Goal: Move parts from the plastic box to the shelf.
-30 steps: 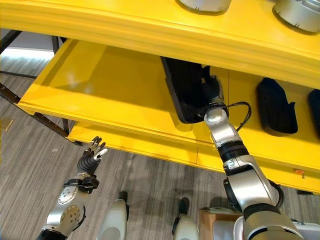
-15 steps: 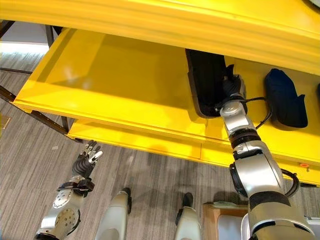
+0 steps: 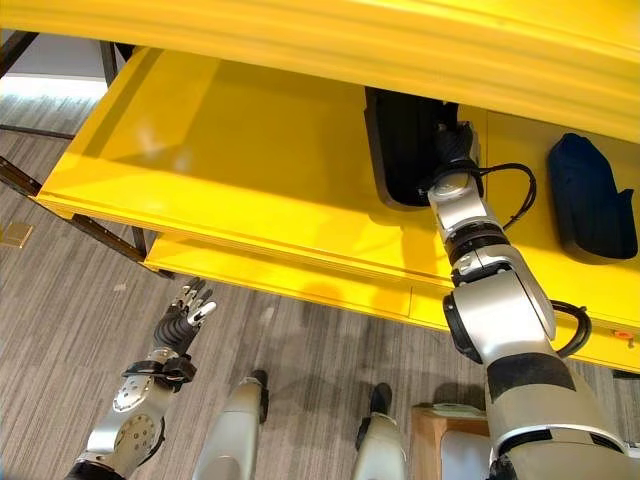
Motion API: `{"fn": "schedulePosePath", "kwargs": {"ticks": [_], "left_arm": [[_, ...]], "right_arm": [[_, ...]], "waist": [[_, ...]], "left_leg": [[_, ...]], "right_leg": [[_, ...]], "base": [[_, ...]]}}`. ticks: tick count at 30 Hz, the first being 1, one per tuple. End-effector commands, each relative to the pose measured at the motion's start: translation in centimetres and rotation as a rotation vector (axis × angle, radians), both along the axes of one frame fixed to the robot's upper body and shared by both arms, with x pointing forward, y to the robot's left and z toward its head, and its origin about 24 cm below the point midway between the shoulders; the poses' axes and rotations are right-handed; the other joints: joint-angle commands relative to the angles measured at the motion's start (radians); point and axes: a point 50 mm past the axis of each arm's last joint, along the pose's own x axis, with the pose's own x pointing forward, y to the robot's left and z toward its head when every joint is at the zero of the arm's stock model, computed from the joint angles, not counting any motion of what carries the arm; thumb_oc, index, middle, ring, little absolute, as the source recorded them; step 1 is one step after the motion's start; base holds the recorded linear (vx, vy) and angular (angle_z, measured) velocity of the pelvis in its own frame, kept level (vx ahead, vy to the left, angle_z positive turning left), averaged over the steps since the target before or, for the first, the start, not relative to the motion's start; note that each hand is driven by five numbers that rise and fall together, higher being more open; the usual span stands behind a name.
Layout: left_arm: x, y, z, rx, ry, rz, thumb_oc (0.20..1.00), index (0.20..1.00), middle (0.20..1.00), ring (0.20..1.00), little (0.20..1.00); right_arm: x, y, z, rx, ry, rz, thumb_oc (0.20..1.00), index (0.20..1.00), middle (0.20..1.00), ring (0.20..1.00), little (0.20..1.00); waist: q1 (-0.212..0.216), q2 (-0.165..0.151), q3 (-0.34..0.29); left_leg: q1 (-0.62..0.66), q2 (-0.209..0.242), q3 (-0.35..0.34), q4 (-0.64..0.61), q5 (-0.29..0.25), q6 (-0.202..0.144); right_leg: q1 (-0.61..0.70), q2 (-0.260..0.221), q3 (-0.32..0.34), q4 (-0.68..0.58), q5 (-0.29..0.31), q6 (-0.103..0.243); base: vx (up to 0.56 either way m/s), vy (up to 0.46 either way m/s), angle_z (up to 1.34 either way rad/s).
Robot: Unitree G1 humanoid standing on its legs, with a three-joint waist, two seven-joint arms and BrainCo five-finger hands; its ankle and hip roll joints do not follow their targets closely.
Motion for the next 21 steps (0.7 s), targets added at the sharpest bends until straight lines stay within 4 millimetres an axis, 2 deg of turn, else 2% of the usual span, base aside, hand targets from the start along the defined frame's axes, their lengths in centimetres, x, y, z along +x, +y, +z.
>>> {"fn": "schedulePosePath", "kwargs": {"ticks": [1, 2, 3, 7, 10, 21], "left_arm": [[0.2, -0.8, 2.2, 0.004, -0.114, -0.050, 1.000, 1.000, 1.000, 1.000, 1.000], [0.2, -0.8, 2.3, 0.005, -0.116, -0.050, 1.000, 1.000, 1.000, 1.000, 1.000], [0.5, -1.0, 2.5, 0.009, -0.125, -0.055, 1.000, 1.000, 1.000, 1.000, 1.000], [0.7, -1.2, 2.6, 0.005, -0.128, -0.051, 1.000, 1.000, 1.000, 1.000, 1.000], [0.8, -1.4, 2.8, 0.008, -0.134, -0.054, 1.000, 1.000, 1.000, 1.000, 1.000], [0.8, -1.5, 2.8, 0.012, -0.127, -0.037, 1.000, 1.000, 1.000, 1.000, 1.000]], "right_arm": [[0.1, 0.6, 3.3, 0.061, -0.140, 0.015, 0.200, 0.200, 0.200, 0.200, 0.200], [0.1, 0.8, 3.0, 0.066, -0.130, 0.017, 0.200, 0.200, 0.200, 0.200, 0.200], [0.2, 0.9, 1.8, 0.102, -0.092, 0.016, 0.200, 0.200, 0.200, 0.200, 0.200], [0.2, 0.9, 0.5, 0.173, -0.059, 0.002, 0.200, 0.200, 0.200, 0.200, 0.200], [0.1, 0.3, -1.3, 0.246, -0.010, -0.044, 0.200, 0.200, 0.200, 0.200, 0.200], [-0.6, -1.9, -2.2, 0.261, 0.042, -0.167, 0.200, 0.200, 0.200, 0.200, 0.200]], "waist": [[0.028, -0.022, -0.046], [0.030, -0.021, -0.044], [0.035, -0.020, -0.036], [0.040, -0.019, -0.027], [0.046, -0.014, -0.021], [0.045, -0.013, -0.016]], "left_leg": [[0.007, 0.002, -0.063, -0.064, 0.095, 0.017], [0.007, 0.002, -0.064, -0.064, 0.095, 0.017], [0.005, 0.000, -0.069, -0.066, 0.097, 0.017], [0.003, 0.000, -0.071, -0.065, 0.097, 0.017], [-0.001, -0.003, -0.074, -0.064, 0.095, 0.018], [-0.016, -0.007, -0.073, -0.053, 0.093, 0.019]], "right_leg": [[-0.049, 0.017, 0.005, 0.233, -0.082, -0.021], [-0.048, 0.017, 0.003, 0.232, -0.082, -0.020], [-0.043, 0.016, -0.002, 0.230, -0.082, -0.021], [-0.042, 0.016, -0.007, 0.231, -0.085, -0.022], [-0.042, 0.015, -0.010, 0.233, -0.086, -0.023], [-0.049, 0.013, -0.011, 0.236, -0.085, -0.024]], "base": [[0.00, 0.000, 0.00], [0.01, -0.017, 0.07], [0.01, -0.017, 0.11], [0.00, -0.004, 0.05], [0.00, 0.000, 0.00], [0.00, 0.000, 0.00]]}}
